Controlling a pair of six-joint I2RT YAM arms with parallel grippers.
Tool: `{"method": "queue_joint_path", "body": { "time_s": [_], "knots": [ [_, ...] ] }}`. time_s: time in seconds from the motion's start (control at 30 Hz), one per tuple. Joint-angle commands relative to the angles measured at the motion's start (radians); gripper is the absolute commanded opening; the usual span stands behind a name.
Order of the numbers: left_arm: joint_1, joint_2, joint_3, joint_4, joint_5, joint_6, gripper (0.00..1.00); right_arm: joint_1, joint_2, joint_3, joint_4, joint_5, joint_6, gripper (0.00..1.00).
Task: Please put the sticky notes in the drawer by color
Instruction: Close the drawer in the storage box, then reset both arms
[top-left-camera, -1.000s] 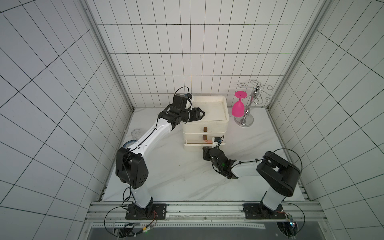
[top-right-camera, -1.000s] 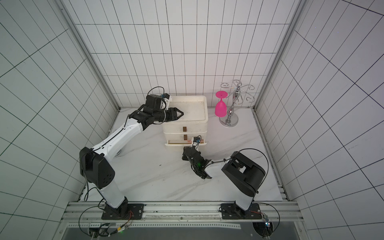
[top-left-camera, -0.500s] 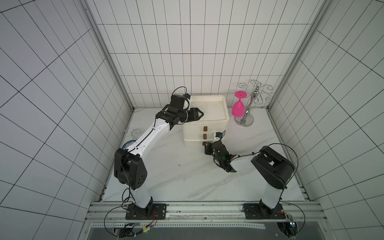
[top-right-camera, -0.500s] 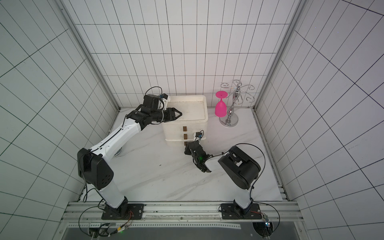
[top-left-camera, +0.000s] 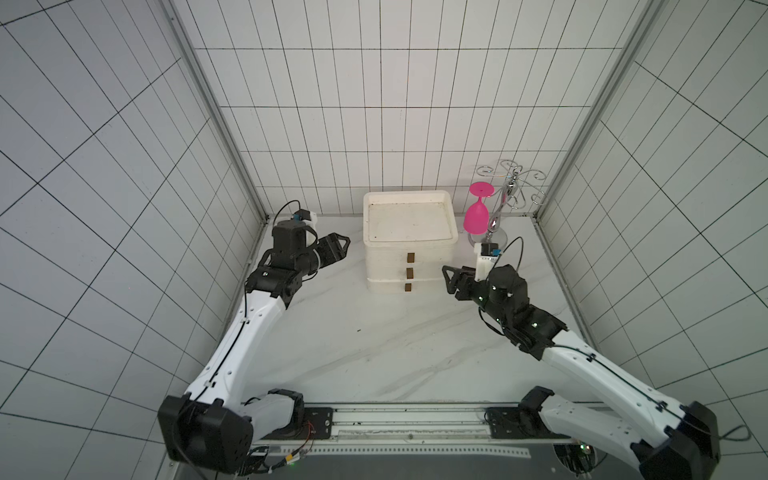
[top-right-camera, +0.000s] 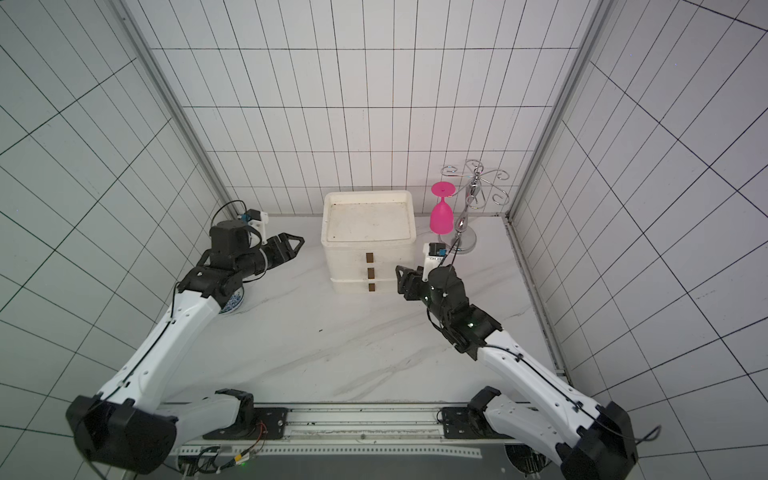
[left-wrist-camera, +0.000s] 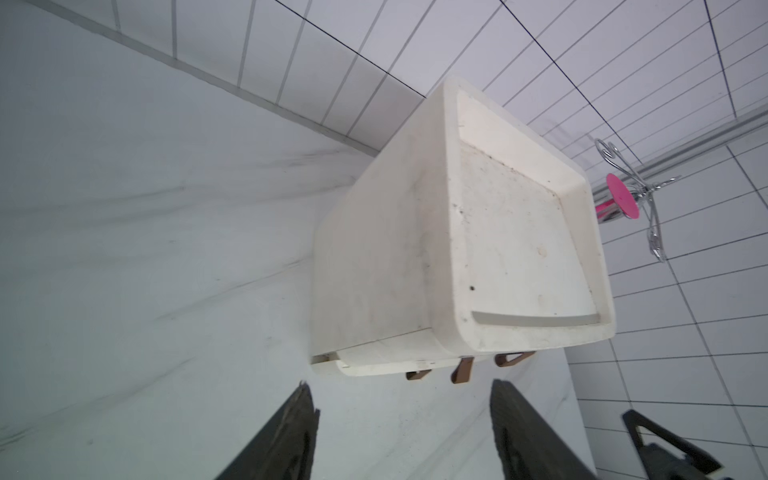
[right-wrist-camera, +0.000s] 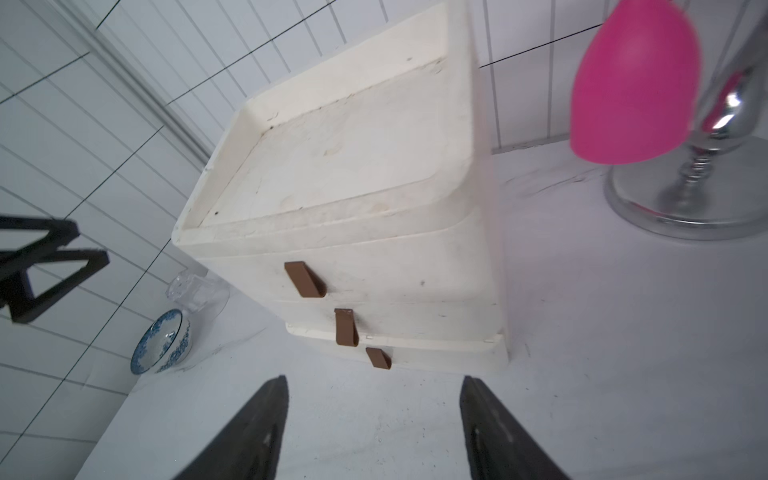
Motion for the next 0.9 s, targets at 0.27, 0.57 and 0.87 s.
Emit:
{"method": "queue_joint_path", "body": {
  "time_s": [0.27,0.57,0.87],
  "knots": [
    [0.072,-0.275,-0.424,0.171,-0.555,0.072,0.96,-0.379,-0.001,0.023,-0.351,0.407,-0.149,0.91],
    [0.078,-0.326,-0.808,0.699,-0.844,0.187,0.97,-0.62,0.073,-0.295,0.333,0.29,-0.344,0.99],
    [0.148,-0.121,-0.907,1.072,-0.866,0.246,0.99,-0.655,0.263,-0.507,0.832,0.175,-0.369,1.0]
  ]
}}
